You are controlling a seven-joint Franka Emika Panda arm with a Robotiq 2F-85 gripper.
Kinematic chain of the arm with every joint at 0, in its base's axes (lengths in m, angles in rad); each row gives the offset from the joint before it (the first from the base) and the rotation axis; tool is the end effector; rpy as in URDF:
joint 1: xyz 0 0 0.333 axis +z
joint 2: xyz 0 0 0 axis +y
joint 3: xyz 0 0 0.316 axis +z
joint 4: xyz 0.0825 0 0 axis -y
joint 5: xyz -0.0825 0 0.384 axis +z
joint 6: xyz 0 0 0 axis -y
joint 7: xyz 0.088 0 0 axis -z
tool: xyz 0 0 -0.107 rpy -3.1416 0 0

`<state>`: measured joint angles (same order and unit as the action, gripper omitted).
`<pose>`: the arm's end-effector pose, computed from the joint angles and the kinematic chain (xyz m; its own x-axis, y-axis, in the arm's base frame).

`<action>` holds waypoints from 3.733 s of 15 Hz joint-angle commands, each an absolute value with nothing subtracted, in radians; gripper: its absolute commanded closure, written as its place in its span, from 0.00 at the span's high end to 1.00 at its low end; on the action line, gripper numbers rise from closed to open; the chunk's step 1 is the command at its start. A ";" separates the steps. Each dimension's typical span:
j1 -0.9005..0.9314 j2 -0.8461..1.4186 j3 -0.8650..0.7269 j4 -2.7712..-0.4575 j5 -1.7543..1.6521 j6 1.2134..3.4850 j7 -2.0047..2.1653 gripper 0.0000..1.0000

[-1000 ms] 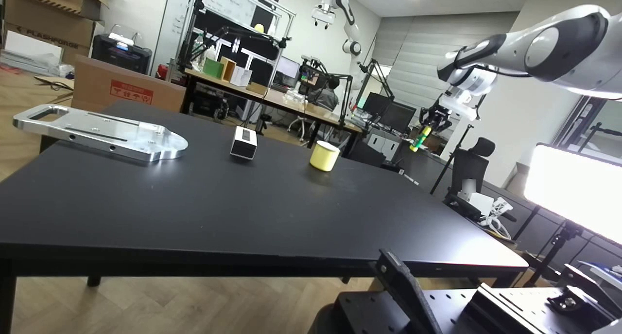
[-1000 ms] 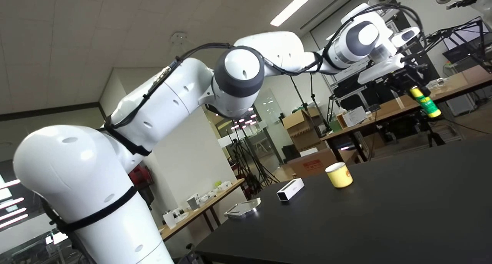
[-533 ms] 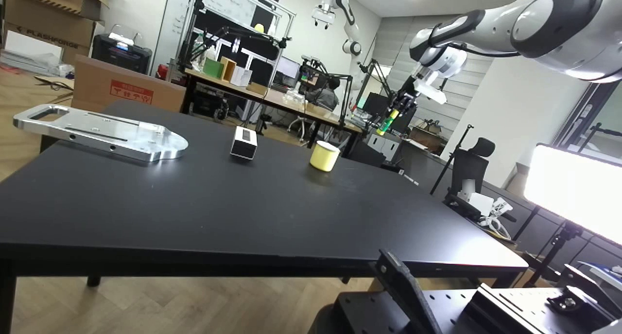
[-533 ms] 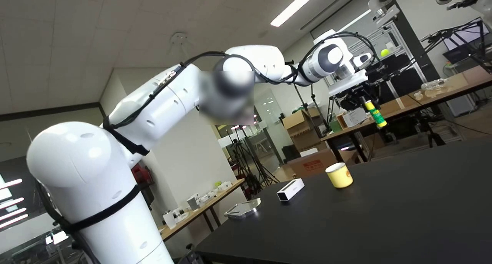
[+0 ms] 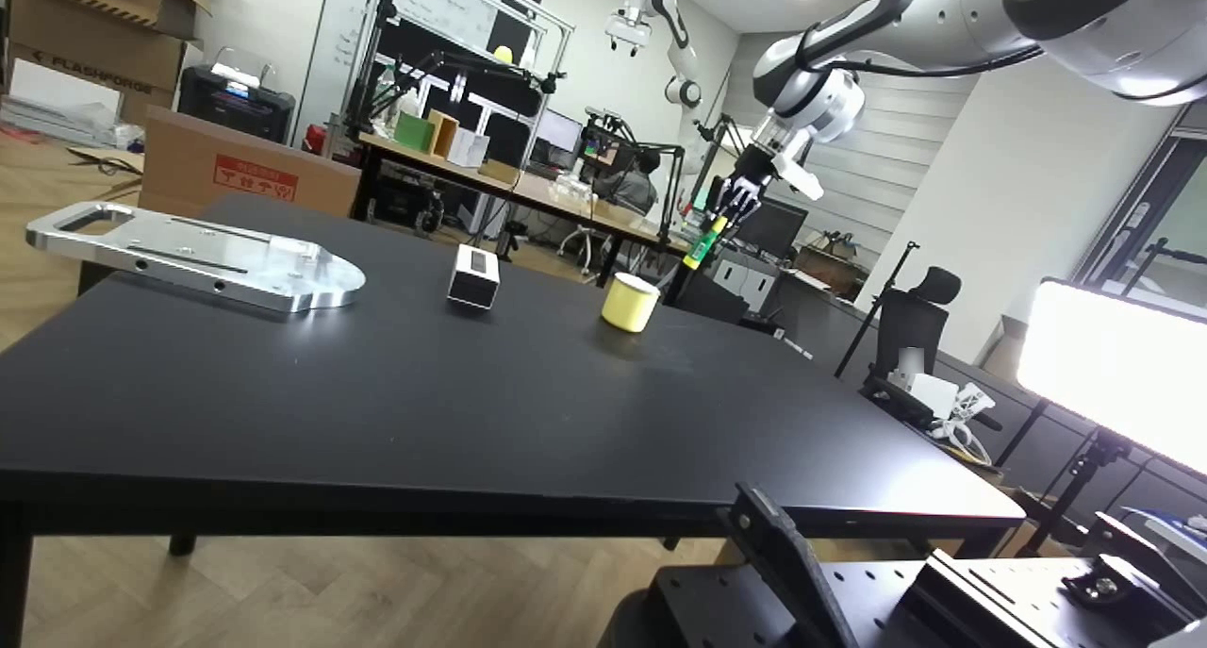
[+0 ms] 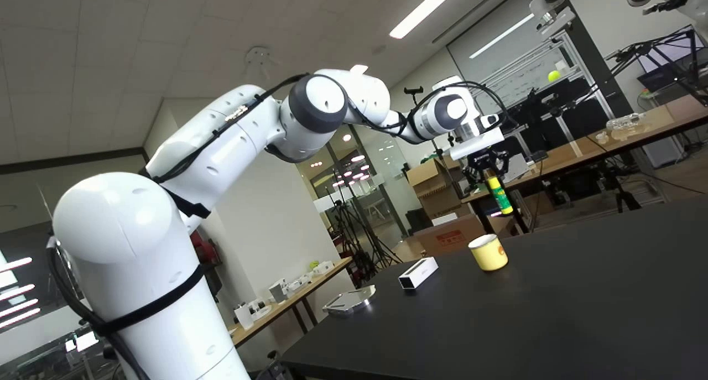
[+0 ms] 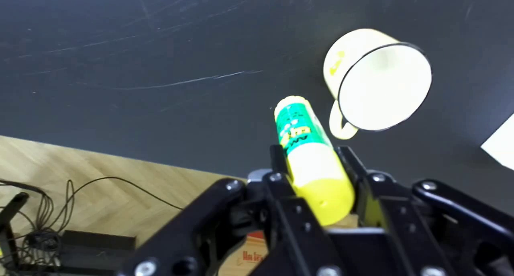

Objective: Put the glue stick in the mug cup

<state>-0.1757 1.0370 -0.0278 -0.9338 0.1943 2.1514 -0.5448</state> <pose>0.7926 -0.1460 0.2604 0.9410 0.2504 0.2277 0.2665 -0.9629 -0.0424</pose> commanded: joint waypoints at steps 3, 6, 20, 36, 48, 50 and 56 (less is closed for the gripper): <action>-0.162 0.856 0.052 -1.258 0.136 2.240 -0.687 0.09; -0.167 0.799 0.112 -1.393 0.120 2.324 -0.774 0.09; -0.131 0.451 0.253 -2.091 0.142 2.716 -0.789 0.09; -0.116 0.548 0.207 -1.932 0.076 2.680 -0.798 0.09; -0.097 0.829 0.116 -1.438 -0.031 2.570 -0.764 0.09; -0.098 0.880 0.107 -1.378 -0.032 2.550 -0.762 0.09; -0.112 1.022 0.080 -1.228 -0.038 2.505 -0.761 0.09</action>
<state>-0.1125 0.9434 0.0908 -1.3472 -0.0112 2.5531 -0.8042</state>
